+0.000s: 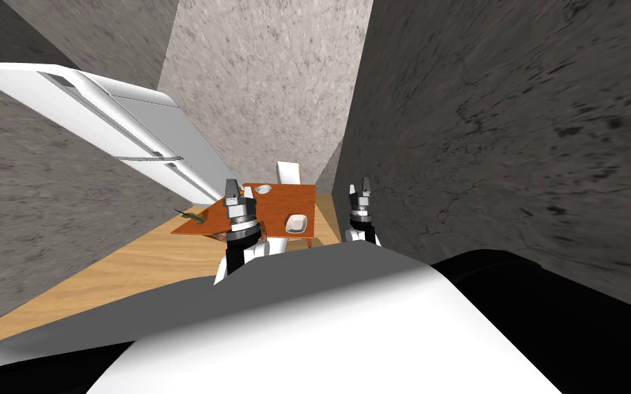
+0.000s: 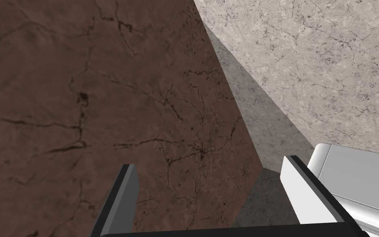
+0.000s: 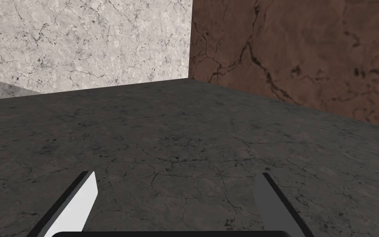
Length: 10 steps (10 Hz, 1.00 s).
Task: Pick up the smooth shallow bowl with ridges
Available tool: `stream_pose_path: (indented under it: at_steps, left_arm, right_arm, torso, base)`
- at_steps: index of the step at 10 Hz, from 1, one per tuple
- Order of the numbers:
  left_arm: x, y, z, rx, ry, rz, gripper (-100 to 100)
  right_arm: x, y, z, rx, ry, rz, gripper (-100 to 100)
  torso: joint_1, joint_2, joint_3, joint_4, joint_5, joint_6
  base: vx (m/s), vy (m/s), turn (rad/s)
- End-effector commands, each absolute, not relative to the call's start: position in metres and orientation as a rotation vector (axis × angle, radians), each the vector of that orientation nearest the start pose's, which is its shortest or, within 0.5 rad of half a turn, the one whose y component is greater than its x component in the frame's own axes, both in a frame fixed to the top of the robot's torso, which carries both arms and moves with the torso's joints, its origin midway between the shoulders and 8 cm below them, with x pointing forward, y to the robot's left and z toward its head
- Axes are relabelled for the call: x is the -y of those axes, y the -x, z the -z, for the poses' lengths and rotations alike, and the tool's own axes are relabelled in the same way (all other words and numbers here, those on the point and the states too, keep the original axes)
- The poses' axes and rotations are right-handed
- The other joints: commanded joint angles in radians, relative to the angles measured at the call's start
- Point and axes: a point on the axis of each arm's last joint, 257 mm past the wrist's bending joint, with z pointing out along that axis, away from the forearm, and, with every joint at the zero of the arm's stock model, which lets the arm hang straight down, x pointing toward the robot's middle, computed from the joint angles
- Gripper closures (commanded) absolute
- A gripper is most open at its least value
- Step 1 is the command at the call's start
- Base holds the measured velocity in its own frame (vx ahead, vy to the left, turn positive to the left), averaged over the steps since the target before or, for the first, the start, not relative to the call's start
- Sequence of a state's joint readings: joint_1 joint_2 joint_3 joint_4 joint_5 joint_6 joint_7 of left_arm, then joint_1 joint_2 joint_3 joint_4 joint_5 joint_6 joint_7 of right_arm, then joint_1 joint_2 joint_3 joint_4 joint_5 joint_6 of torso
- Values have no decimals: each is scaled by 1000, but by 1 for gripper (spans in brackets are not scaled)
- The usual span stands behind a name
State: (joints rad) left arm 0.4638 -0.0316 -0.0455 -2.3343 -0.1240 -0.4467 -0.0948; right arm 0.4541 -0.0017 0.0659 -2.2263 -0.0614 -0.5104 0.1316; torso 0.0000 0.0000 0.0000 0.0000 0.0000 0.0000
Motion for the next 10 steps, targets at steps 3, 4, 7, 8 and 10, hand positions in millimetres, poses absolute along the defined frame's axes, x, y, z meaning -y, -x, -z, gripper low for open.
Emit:
stream_pose_path:
  at_steps: [3,4,7,8,10]
  left_arm:
    - [-240,-363,-30,-761,522,1189,-100]
    - [-238,-370,-21,-799,522,1184,-100]
    - [-235,-395,15,-920,553,1158,-100]
    - [-235,-405,30,-963,571,1146,-100]
    - [-235,-423,58,-1044,612,1118,-100]
  right_arm:
    - [260,-358,-17,-615,-656,-1300,0]
    - [260,-358,-17,-615,-656,-1300,0]
    - [260,-358,-17,-615,-656,-1300,0]
    - [260,-358,-17,-615,-656,-1300,0]
    - [260,-358,-17,-615,-656,-1300,0]
  torso:
    - [0,6,4,1,0,0]
    - [-1,8,5,2,0,0]
    - [-1,8,5,2,0,0]
    - [-1,8,4,2,0,0]
    - [-1,7,4,2,0,0]
  base:
    - [-103,-13,-7]
    - [-129,-18,-9]
    - [-123,-16,-16]
    - [-113,-20,-17]
    - [-108,-19,-17]
